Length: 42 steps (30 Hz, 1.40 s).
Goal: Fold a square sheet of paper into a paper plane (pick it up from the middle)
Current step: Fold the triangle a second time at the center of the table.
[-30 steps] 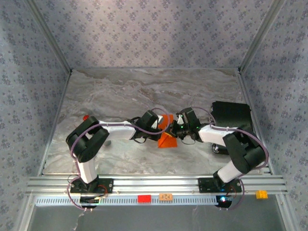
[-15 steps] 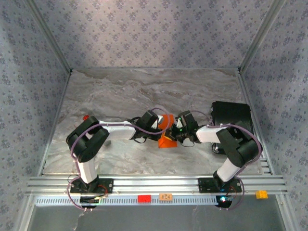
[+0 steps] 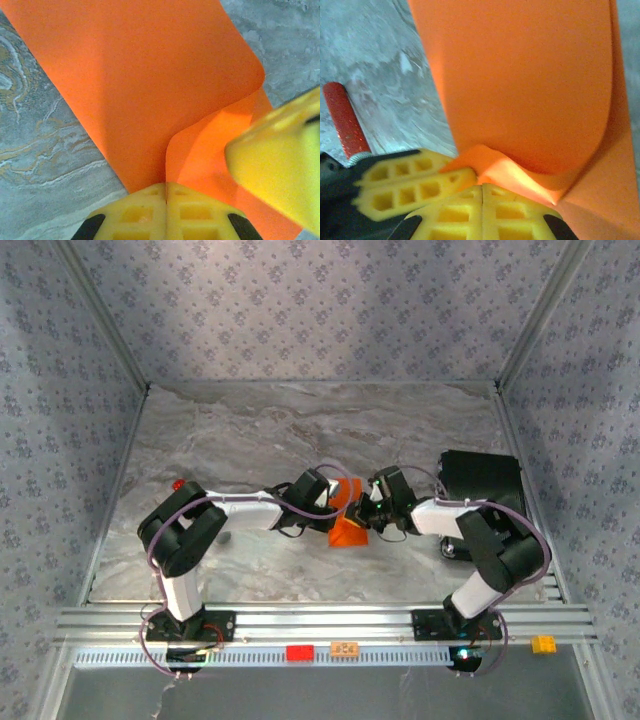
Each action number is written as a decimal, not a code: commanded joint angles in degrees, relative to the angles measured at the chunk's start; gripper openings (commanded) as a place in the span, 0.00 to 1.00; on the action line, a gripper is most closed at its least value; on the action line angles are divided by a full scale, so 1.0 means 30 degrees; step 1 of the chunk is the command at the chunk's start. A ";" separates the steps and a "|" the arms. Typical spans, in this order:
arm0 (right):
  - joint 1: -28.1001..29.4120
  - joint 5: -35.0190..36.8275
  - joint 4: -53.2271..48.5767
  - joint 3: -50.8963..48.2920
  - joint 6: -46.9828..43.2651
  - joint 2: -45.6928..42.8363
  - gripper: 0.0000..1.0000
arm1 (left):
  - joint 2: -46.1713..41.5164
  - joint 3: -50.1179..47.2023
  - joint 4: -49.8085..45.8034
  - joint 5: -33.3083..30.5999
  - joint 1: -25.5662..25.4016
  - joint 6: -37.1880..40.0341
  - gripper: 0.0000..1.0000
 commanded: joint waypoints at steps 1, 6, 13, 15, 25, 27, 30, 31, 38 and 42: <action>-0.0473 0.0222 -0.1097 0.0506 -0.0689 0.0013 0.07 | 0.0501 0.0216 -0.0736 0.0175 0.0072 0.0412 0.01; -0.0736 0.0920 -0.1847 0.0069 -0.0704 0.1089 0.06 | 0.0479 0.0141 -0.0687 0.0180 0.0090 0.0412 0.01; -0.1292 0.0682 -0.1091 -0.0482 -0.0176 0.0846 0.07 | 0.0501 0.0069 -0.0714 0.0195 0.0103 0.0441 0.01; -0.1418 0.0520 -0.1581 0.0022 -0.0392 0.0127 0.07 | 0.0501 0.0069 -0.0742 0.0175 0.0119 0.0463 0.01; -0.2500 -0.0559 -0.1882 0.0867 -0.0939 0.0705 0.07 | 0.0534 0.0129 -0.0876 0.0285 0.0107 0.0560 0.01; -0.2475 -0.0599 -0.1488 0.0644 -0.0984 0.1066 0.07 | 0.0527 0.0077 -0.0832 0.0285 0.0119 0.0535 0.01; -0.2677 -0.0472 -0.1247 0.0223 -0.0993 0.1587 0.07 | 0.0531 0.0040 -0.0802 0.0269 0.0129 0.0500 0.01; -0.2722 -0.0241 -0.1314 0.0134 -0.0928 0.1704 0.07 | 0.0503 0.0032 -0.0803 0.0278 0.0128 0.0500 0.01; -0.3054 0.1473 -0.1844 -0.0317 -0.0498 0.1048 0.07 | 0.0516 -0.0037 -0.0832 0.0260 0.0108 0.0588 0.01; -0.3146 0.0826 -0.2193 0.0374 -0.1057 0.0215 0.08 | 0.0470 -0.0077 -0.0831 0.0261 0.0131 0.0573 0.01</action>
